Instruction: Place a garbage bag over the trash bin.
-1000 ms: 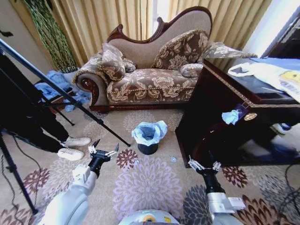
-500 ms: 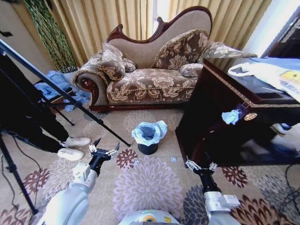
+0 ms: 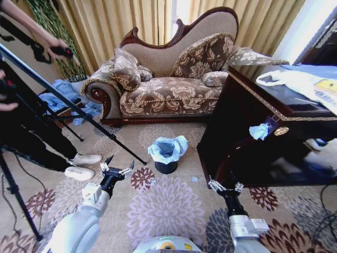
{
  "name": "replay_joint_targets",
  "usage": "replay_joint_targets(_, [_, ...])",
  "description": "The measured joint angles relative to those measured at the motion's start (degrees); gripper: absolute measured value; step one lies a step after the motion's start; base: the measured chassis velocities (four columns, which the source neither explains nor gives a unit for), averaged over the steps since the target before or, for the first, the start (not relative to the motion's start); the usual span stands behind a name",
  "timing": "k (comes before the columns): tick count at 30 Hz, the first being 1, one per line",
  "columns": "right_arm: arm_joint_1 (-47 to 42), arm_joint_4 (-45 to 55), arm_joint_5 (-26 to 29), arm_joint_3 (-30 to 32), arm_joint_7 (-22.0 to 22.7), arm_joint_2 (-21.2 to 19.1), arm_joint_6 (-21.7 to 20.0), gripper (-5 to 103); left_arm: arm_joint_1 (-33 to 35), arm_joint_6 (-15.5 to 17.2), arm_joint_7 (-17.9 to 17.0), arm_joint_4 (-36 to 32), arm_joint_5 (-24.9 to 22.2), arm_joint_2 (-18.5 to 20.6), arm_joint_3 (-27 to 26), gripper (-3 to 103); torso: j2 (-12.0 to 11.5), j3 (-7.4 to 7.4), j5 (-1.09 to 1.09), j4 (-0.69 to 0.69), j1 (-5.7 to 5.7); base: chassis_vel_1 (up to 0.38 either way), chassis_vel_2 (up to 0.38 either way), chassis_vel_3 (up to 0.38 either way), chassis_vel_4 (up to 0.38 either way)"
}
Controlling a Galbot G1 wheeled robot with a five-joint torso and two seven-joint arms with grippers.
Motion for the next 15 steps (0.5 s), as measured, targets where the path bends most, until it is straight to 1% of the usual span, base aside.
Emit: replay_joint_targets(15, [0.0,-0.1,0.1,0.0,0.0,0.0,0.0,100,0.0,0.0,0.0,0.0,0.0,0.0,0.0,100,0.0,0.0,0.0,0.0,0.0,0.0,0.0,0.0,0.0])
